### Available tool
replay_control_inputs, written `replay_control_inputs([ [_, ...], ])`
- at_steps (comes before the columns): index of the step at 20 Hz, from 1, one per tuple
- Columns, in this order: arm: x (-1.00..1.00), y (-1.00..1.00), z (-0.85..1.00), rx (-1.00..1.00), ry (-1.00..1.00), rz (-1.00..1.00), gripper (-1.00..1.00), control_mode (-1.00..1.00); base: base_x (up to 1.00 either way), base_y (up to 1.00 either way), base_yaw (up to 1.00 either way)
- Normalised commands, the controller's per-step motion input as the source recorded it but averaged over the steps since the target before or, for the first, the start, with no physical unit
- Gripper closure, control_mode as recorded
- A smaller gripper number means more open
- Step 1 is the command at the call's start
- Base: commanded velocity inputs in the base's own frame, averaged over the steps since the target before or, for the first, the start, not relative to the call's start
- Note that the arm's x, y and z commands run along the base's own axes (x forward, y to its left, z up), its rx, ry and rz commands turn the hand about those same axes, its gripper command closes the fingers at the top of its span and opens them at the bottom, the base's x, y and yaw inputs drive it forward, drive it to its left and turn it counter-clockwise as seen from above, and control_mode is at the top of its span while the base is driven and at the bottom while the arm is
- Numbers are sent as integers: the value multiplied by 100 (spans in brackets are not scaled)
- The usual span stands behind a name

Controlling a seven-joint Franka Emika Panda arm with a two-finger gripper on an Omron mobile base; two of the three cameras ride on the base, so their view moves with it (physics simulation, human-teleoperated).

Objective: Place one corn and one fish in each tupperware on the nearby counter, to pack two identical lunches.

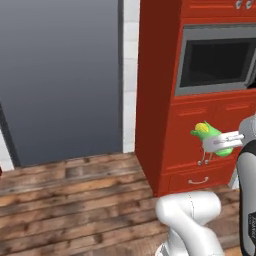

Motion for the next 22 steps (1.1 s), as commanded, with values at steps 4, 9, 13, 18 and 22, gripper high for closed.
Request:
replay_control_inputs([
  [4, 0, 0, 0, 0, 0, 0, 100, 100, 14, -71, 27],
  [9, 0, 0, 0, 0, 0, 0, 100, 100, 5, -27, 40],
  [13, 0, 0, 0, 0, 0, 0, 100, 100, -8, 0, 49],
  [18, 0, 0, 0, 0, 0, 0, 100, 100, -35, 0, 51],
  [22, 0, 0, 0, 0, 0, 0, 100, 100, -55, 0, 51],
])
